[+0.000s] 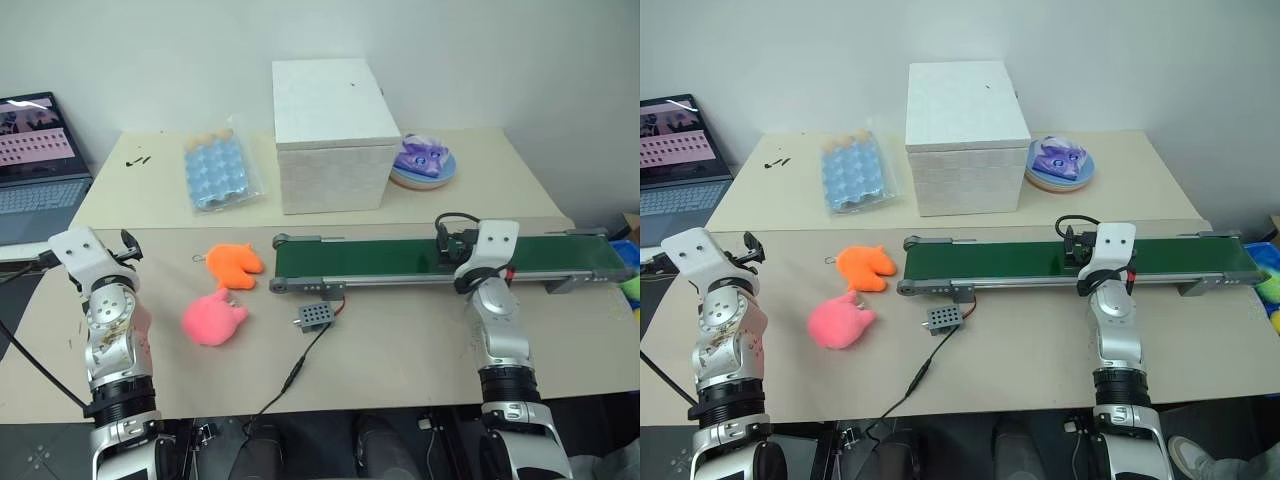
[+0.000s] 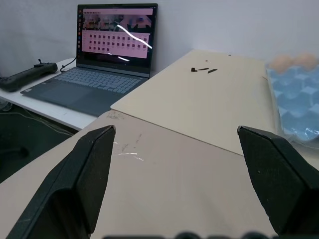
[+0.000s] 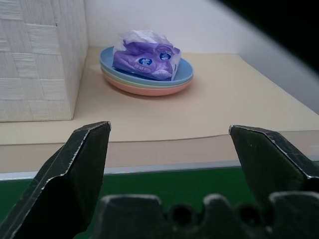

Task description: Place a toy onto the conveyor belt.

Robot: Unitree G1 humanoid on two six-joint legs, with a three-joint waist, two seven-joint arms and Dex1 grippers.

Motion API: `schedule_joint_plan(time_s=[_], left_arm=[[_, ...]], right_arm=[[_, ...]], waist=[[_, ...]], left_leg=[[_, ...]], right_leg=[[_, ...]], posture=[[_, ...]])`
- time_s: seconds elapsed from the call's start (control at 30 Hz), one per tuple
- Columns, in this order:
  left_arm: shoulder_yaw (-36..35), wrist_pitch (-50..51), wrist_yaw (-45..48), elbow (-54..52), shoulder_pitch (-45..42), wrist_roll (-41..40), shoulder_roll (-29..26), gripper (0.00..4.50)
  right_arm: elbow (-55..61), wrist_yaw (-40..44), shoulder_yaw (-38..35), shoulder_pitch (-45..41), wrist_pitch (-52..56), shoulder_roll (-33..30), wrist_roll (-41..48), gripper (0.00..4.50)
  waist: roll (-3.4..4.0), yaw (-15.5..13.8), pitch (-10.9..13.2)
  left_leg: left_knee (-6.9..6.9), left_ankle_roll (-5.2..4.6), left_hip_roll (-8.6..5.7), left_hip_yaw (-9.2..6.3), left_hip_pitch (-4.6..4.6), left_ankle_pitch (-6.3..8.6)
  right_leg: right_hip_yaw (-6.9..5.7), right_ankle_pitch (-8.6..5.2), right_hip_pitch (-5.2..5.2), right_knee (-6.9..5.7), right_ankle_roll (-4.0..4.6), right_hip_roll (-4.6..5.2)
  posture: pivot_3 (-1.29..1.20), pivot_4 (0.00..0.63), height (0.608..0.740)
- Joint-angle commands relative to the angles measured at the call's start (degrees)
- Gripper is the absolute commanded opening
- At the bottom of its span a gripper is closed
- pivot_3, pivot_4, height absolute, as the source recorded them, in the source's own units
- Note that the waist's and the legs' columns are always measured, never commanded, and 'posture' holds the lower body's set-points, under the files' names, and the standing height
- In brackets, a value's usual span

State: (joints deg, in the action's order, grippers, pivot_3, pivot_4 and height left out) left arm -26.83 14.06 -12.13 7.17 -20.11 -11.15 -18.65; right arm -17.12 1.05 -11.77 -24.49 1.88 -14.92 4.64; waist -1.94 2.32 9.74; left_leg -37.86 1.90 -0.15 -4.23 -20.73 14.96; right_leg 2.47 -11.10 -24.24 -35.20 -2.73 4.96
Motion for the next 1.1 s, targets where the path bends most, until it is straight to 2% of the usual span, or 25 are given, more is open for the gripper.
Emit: schedule_joint_plan(time_s=[0.03,0.17,0.33,0.47,0.53,0.63,1.1], left_arm=[[-0.2,-2.7,1.5,-1.9,-1.2,-0.2,-1.0,4.17],[-0.3,-3.5,2.2,-0.5,-2.2,-0.5,-1.1,4.17],[-0.1,-3.9,3.1,-0.1,-2.5,-0.4,-1.1,4.17],[0.3,-4.5,3.7,0.0,-2.5,-0.4,-0.9,4.17],[0.4,-4.6,4.0,-0.1,-2.6,-0.5,-0.8,4.17],[0.6,-4.4,4.4,-0.5,-2.4,-0.5,-0.6,4.17],[0.2,-3.3,4.4,-3.5,0.4,-1.0,-0.3,4.17]], right_arm=[[1.8,1.3,-0.2,-0.4,-1.1,0.0,0.8,4.50],[7.1,12.4,4.5,1.6,-2.1,1.3,5.2,4.50],[21.9,33.8,13.2,7.8,-1.4,0.7,16.8,4.50],[30.3,52.4,19.9,13.9,-1.4,-6.0,22.7,4.50],[30.5,57.9,22.2,15.0,-1.6,-9.6,21.8,4.50],[29.6,60.2,23.0,14.7,-3.2,-10.7,20.9,4.50],[21.3,64.1,25.2,15.2,-11.0,-8.5,15.7,4.50]], waist=[[0.00,0.0,0.0],[0.00,0.1,0.0],[0.00,0.3,0.0],[-0.01,-0.2,0.0],[-0.02,-0.5,0.0],[-0.04,-0.6,0.0],[-0.05,-0.5,0.0]], left_leg=[[0.00,0.00,0.00,0.00,0.00,0.00],[0.00,0.00,0.00,0.00,0.00,0.00],[0.00,-0.02,0.02,-0.01,0.00,0.01],[0.00,-0.01,0.01,-0.04,0.01,0.01],[0.00,-0.01,0.00,-0.11,0.01,0.01],[-0.03,-0.01,0.00,-0.08,0.04,0.01],[-0.03,-0.01,0.03,-0.07,0.10,0.01]], right_leg=[[0.00,0.00,0.00,0.00,0.00,0.00],[-0.01,0.00,0.00,0.01,0.00,-0.01],[-0.01,0.00,0.00,0.02,-0.01,-0.03],[-0.02,0.01,0.06,0.08,-0.04,-0.02],[-0.10,0.00,0.13,0.13,-0.05,-0.02],[-0.08,0.00,0.14,0.12,-0.06,-0.02],[-0.05,0.01,0.12,0.07,-0.03,-0.05]], posture=[[0.00,0.150,0.740],[0.00,0.150,0.740],[0.00,0.150,0.740],[0.00,0.150,0.740],[0.00,0.150,0.740],[0.00,0.150,0.740],[0.00,0.150,0.740]])
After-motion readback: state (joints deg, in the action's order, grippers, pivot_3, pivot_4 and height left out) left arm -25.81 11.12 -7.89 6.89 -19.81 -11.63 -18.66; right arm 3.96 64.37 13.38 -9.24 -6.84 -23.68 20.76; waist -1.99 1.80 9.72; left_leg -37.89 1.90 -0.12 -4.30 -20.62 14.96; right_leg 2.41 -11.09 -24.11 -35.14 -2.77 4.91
